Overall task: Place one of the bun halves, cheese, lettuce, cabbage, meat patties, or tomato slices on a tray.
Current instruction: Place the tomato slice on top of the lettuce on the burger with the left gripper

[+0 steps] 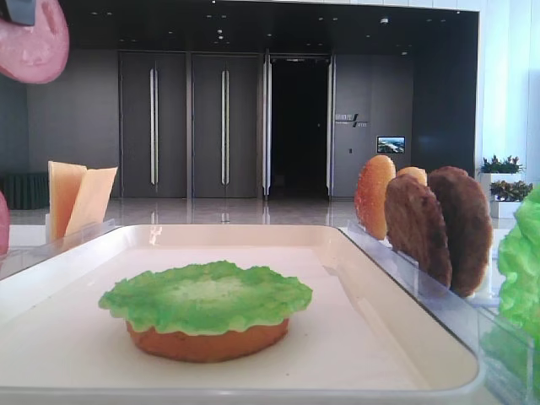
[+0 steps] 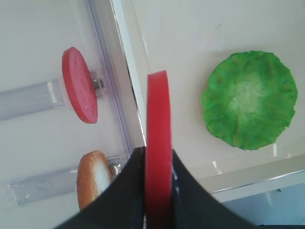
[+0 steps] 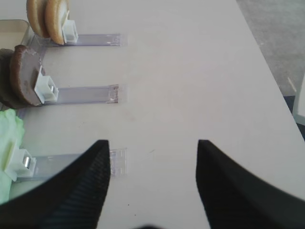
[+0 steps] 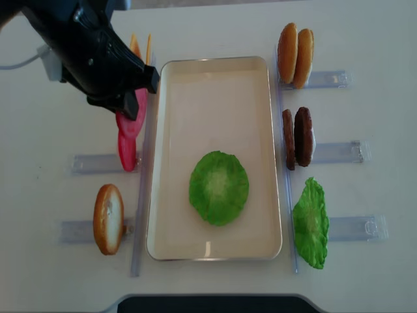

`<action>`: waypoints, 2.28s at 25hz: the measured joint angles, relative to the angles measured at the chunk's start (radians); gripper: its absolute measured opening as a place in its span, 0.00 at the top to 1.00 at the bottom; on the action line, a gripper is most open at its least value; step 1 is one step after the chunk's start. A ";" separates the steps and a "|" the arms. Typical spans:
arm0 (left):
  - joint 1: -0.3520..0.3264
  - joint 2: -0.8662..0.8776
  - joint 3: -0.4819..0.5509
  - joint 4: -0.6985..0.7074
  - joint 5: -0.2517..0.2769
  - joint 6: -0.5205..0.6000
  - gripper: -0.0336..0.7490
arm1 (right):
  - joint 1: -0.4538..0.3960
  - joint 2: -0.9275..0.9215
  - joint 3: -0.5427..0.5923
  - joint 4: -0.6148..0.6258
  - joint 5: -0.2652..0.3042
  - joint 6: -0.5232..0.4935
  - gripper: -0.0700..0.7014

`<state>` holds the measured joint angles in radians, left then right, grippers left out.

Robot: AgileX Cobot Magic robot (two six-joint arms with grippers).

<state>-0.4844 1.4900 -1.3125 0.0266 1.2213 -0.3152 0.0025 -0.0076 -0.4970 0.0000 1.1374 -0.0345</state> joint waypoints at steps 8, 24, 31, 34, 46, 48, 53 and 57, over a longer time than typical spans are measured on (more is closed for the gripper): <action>0.000 -0.218 0.237 -0.050 0.001 -0.011 0.89 | 0.000 0.000 0.000 0.000 0.000 0.000 0.37; -0.002 -0.464 0.433 -0.070 -0.138 -0.090 0.89 | 0.000 0.000 0.000 0.000 0.000 0.000 0.37; -0.002 -0.376 0.433 -0.257 -0.349 0.029 0.90 | 0.000 0.000 0.000 0.000 0.000 0.000 0.37; -0.002 -0.297 0.433 -0.421 -0.420 0.159 0.90 | 0.000 0.000 0.000 0.000 0.000 0.000 0.37; -0.002 0.015 0.433 -1.023 -0.523 0.745 0.90 | 0.000 0.000 0.000 0.000 0.000 0.000 0.37; -0.002 0.046 0.433 -1.047 -0.523 0.779 0.90 | 0.000 0.000 0.000 0.000 0.000 0.000 0.37; -0.002 0.083 0.435 -1.058 -0.496 0.835 0.90 | 0.000 0.000 0.000 0.000 0.000 0.000 0.37; -0.002 0.088 0.490 -1.106 -0.514 0.900 0.90 | 0.000 0.000 0.000 0.000 0.000 0.000 0.37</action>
<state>-0.4862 1.5785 -0.8229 -1.0793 0.7072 0.5852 0.0025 -0.0076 -0.4970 0.0000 1.1374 -0.0345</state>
